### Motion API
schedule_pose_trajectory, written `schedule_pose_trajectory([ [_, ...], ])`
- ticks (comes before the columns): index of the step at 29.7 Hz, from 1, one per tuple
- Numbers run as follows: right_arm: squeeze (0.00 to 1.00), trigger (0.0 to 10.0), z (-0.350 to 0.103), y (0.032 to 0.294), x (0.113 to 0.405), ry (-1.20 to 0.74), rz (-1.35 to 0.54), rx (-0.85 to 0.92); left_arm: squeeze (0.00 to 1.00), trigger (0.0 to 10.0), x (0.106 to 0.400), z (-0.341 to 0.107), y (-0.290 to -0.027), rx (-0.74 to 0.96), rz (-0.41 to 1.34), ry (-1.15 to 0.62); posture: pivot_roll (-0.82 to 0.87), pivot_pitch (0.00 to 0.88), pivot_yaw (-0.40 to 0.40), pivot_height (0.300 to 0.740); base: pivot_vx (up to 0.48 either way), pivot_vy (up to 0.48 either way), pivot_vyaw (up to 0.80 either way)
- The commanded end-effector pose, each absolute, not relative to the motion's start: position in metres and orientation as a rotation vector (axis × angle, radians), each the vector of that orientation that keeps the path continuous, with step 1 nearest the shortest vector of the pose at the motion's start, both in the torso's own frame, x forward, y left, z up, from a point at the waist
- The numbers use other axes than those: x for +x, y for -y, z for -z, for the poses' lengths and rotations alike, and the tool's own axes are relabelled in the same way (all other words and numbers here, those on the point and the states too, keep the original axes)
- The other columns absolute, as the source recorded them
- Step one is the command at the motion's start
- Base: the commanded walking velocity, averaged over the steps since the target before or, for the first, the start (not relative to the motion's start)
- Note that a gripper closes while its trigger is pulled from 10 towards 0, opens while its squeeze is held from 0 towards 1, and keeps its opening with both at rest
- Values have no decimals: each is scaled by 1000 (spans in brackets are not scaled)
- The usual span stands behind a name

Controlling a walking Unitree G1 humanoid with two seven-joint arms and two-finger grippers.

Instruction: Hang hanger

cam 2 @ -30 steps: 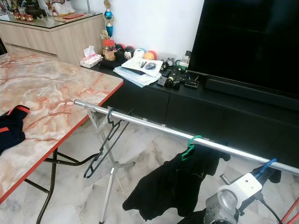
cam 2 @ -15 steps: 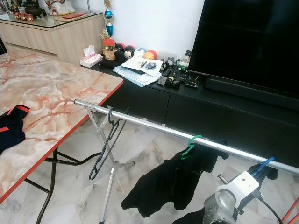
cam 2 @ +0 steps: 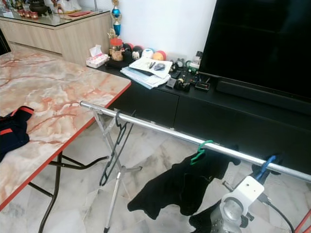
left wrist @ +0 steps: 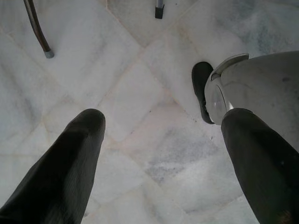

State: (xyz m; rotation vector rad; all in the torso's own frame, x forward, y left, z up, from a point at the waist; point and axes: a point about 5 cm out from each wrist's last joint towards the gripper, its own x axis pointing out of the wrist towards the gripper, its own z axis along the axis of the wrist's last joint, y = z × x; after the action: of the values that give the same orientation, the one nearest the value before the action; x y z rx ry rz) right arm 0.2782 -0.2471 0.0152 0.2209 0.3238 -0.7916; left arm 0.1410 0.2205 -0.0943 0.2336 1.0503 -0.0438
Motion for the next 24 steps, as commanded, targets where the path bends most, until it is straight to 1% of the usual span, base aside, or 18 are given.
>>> schedule_pose_trajectory([
  [1,0,0,-32,249,286,-220,770,178,0,10000,134,97,-221,223,35,-1070,353,0,-65,740,0,0,0],
  [4,0,0,-33,249,286,-211,767,176,0,10000,134,97,-221,223,35,-1070,352,0,-65,740,0,0,0],
  [9,0,0,-37,248,283,-175,733,115,0,10000,134,98,-218,221,42,-1074,342,0,-68,740,0,0,0],
  [12,0,0,-37,247,276,-159,695,67,0,10000,134,98,-217,220,49,-1075,340,0,-72,740,0,0,0],
  [24,0,0,-39,241,259,-125,619,11,0,10000,133,99,-215,225,63,-1077,336,0,-79,740,0,0,0],
])
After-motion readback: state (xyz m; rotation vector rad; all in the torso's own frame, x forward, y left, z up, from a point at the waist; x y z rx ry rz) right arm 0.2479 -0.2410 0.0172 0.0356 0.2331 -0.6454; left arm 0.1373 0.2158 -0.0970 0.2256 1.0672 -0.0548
